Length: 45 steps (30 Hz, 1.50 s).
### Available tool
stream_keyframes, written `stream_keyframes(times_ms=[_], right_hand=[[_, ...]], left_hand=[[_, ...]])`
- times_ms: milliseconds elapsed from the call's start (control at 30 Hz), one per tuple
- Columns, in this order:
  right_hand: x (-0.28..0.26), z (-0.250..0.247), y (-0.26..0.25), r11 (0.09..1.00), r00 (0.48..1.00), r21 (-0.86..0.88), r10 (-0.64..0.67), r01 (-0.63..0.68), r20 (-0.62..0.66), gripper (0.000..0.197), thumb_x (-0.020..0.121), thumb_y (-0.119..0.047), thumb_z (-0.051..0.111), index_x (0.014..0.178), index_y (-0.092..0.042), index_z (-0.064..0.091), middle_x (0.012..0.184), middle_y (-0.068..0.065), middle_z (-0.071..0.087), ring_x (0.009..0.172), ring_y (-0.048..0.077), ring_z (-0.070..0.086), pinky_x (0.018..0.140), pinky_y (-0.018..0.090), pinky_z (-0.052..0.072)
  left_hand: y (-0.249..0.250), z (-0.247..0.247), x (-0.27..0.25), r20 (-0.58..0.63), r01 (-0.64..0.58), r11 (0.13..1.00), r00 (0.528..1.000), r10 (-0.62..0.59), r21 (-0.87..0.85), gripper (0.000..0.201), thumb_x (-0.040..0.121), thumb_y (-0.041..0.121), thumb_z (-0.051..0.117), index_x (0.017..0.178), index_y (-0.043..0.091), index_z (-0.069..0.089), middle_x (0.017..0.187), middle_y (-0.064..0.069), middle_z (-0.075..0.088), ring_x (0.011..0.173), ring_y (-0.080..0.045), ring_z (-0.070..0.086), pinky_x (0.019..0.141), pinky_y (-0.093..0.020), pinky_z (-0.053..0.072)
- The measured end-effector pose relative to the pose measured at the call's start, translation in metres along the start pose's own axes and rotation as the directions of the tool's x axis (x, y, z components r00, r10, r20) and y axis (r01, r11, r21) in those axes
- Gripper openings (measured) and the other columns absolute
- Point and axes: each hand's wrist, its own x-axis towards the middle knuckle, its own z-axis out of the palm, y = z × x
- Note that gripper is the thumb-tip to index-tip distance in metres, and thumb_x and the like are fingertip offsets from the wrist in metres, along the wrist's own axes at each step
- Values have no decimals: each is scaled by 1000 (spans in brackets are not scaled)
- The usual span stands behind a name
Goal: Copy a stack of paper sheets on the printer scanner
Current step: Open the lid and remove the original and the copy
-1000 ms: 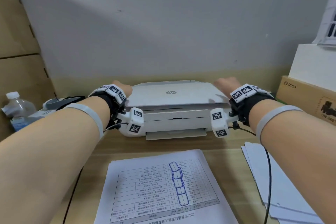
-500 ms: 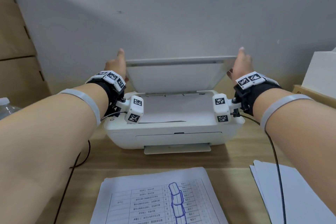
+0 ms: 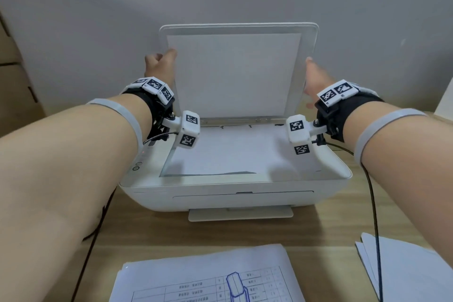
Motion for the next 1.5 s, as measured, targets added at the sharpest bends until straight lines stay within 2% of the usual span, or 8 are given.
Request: stream_keyframes(times_ms=[100,233,633,800,967,1200,1333,1500], right_hand=[[7,2,0,996,999,-88,33,-30,26,45,106,-18,24,149,-5,27,150,23,34,133,39,40,111,50,33],[17,3,4,976,995,-216,57,-37,88,52,105,-37,27,146,-7,36,147,18,41,132,34,44,110,51,34],[1,-8,13,896,941,-433,225,-99,251,61,98,-50,43,149,-17,34,147,6,47,131,29,48,95,45,42],[-36,-15,8,704,883,-710,347,-21,317,48,97,-47,51,134,-16,51,140,-1,53,98,24,58,86,31,50],[-92,-28,0,577,909,-815,313,49,276,40,99,-34,54,132,-11,55,107,-1,58,106,29,58,79,31,46],[-122,-31,2,604,924,-796,279,42,260,43,96,-33,59,131,-8,55,87,2,55,78,21,57,87,34,50],[-130,-28,-1,607,918,-794,292,39,269,50,93,-36,62,136,-11,52,134,4,57,103,26,57,100,38,48],[-140,-29,-1,646,916,-762,284,34,282,44,97,-28,59,133,-5,52,84,1,50,69,16,53,59,27,46]], left_hand=[[-6,9,5,76,-41,978,997,26,204,54,91,42,48,135,11,45,108,-2,55,104,-26,51,88,-31,43],[-24,15,18,135,20,944,988,-68,330,85,81,57,48,152,18,24,154,-8,32,140,-33,33,114,-49,28],[-27,15,10,187,22,710,959,-215,704,32,99,31,45,120,8,47,144,-21,46,109,-33,50,98,-38,40],[-21,2,-25,272,68,595,843,-463,801,63,98,35,52,147,2,31,151,-19,37,132,-36,44,108,-44,38],[-12,-14,-61,325,-47,542,843,-429,839,54,98,29,53,143,1,40,147,-20,43,71,-25,49,64,-32,43],[-2,-18,-107,337,-120,404,783,-523,907,53,105,28,38,151,5,24,156,-17,28,139,-39,34,107,-43,34],[-6,-16,-113,345,-120,410,772,-534,904,56,103,32,44,151,8,27,154,-16,34,135,-38,41,107,-44,38],[-9,-17,-119,338,-143,359,749,-570,922,77,89,51,61,149,11,33,146,-17,44,115,-31,53,96,-40,44]])
